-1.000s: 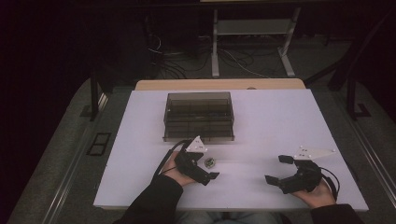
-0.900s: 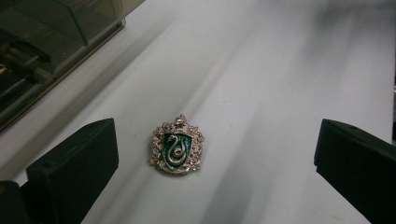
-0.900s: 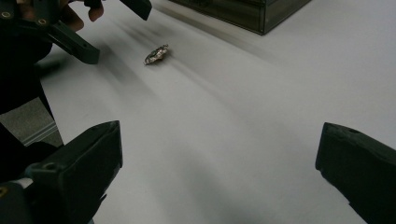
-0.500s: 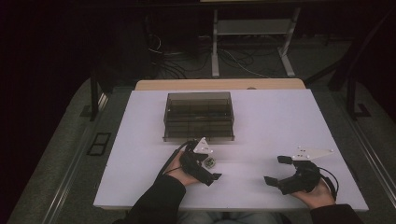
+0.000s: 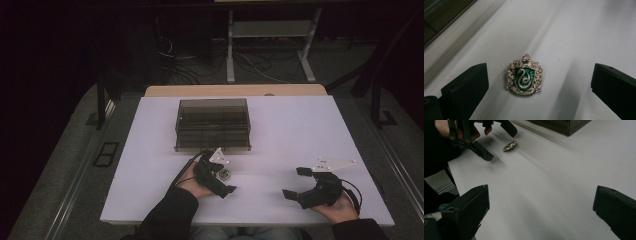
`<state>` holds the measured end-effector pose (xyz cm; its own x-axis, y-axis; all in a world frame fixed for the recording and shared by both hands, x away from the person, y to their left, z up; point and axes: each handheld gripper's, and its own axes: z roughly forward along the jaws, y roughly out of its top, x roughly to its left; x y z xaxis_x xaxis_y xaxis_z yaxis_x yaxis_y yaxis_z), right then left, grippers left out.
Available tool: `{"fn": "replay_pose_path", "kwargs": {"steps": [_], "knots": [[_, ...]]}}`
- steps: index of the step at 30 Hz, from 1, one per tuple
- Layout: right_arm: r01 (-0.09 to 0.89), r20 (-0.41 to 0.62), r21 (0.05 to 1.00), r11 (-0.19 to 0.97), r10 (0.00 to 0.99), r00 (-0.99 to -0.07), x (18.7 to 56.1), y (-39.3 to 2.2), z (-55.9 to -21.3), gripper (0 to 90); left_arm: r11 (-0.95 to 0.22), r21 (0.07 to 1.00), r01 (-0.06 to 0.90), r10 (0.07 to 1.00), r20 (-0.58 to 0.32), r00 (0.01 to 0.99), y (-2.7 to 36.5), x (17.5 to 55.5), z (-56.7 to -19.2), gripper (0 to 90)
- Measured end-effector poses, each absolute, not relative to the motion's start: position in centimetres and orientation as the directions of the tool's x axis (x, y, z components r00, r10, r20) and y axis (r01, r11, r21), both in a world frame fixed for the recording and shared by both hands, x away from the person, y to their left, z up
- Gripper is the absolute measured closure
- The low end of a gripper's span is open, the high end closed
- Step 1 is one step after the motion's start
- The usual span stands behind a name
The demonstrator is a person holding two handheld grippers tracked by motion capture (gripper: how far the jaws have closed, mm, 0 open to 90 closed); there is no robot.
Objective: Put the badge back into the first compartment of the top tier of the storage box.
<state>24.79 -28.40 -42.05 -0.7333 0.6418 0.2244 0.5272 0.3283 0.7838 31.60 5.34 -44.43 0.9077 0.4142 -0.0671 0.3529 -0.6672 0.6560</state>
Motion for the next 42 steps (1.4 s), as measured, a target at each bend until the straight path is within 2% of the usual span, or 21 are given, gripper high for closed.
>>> {"fn": "replay_pose_path", "kwargs": {"steps": [17,28,42], "knots": [[0.530,0.225,0.779,0.335,0.640,-0.735,24.72,-28.39,-42.13,0.4,-0.656,0.670,0.348,0.421,-0.057,0.905,5.52,32.13,-44.83,14.9],[0.532,0.225,0.777,0.337,0.640,-0.735,24.67,-28.38,-42.18,0.3,-0.669,0.675,0.310,0.412,-0.010,0.911,5.25,31.94,-44.89,29.4],[0.531,0.225,0.774,0.344,0.636,-0.738,24.69,-28.35,-42.25,0.4,-0.674,0.681,0.288,0.393,0.000,0.920,5.38,31.88,-44.72,48.6]]}}
